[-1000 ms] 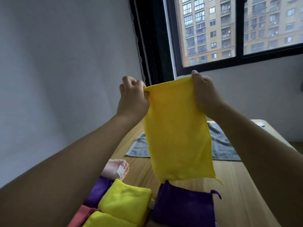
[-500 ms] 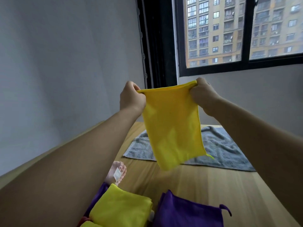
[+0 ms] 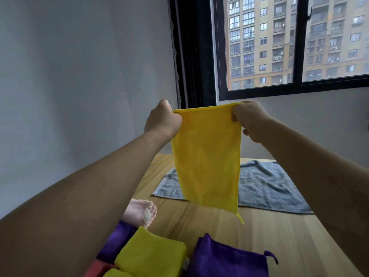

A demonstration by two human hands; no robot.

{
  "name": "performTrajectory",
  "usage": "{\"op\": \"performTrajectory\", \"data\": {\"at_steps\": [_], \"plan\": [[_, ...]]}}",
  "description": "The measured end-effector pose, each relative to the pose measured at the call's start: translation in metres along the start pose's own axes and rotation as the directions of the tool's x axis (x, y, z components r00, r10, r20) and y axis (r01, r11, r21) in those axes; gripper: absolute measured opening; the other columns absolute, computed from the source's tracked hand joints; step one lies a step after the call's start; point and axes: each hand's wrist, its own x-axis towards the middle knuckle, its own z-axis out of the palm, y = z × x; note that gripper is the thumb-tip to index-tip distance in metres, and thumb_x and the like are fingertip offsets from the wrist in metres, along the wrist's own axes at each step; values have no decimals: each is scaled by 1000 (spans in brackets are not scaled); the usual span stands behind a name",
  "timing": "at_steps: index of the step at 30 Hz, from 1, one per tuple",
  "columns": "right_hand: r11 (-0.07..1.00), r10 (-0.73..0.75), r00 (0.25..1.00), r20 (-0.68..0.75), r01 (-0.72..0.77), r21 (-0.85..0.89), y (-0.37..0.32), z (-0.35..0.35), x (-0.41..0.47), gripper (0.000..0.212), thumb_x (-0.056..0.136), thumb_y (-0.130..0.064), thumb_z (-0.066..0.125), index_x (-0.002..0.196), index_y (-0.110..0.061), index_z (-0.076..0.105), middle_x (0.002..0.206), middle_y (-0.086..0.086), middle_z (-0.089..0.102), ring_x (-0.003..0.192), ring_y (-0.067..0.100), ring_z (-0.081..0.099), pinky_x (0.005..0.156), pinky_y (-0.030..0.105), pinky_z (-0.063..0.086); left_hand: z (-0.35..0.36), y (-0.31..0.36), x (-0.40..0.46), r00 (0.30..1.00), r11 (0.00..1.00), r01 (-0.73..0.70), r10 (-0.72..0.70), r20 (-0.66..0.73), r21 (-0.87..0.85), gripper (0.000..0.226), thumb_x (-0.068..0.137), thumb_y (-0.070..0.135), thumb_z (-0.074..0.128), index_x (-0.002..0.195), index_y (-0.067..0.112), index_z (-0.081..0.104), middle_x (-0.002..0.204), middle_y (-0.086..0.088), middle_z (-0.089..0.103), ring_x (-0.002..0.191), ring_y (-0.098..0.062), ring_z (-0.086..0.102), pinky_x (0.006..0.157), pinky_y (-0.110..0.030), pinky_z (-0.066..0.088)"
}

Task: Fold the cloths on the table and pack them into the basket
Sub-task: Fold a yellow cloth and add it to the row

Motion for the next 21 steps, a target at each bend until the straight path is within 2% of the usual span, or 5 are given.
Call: {"op": "performTrajectory", "data": {"at_steps": [5,8,13,19,21], "plan": [[985,169,985,41,-167,-52,-16,-8,-10,17,95,-5,39,81,-13,45,76,5,43,56,14,46,43,19,40,-6,9,-5,981,984,139,-121,153,-112,19,88,5,34,103,11,44,81,-15,64,62,-30,71,62,-38,60],[982,189,982,26,-188,-19,-11,-7,-12,9,95,-6,44,91,-11,50,86,11,53,63,23,61,59,31,58,4,2,-4,984,982,133,-115,138,-132,12,88,3,36,87,14,41,80,-8,53,73,-29,64,71,-41,59],[998,-38,999,-8,39,42,14,-1,-1,21,94,-4,42,80,-15,52,80,8,49,78,22,52,78,35,55,21,-16,-2,990,971,91,-65,123,-221,20,88,4,38,77,19,32,74,-2,34,64,-16,31,55,-30,30],[968,-251,963,-100,248,-38,32,2,-5,20,80,3,43,70,-13,46,68,6,42,67,20,41,57,33,35,24,-32,-13,993,944,-27,62,98,-329,23,89,10,44,73,20,30,103,-10,61,86,-19,50,68,-35,41],[960,-258,963,-76,247,-135,40,0,-13,17,76,4,40,68,-11,45,66,6,40,65,20,39,56,30,31,26,-39,-22,979,960,-29,84,186,-279,24,89,9,46,74,19,31,97,-4,60,79,-17,47,64,-32,39]]}}
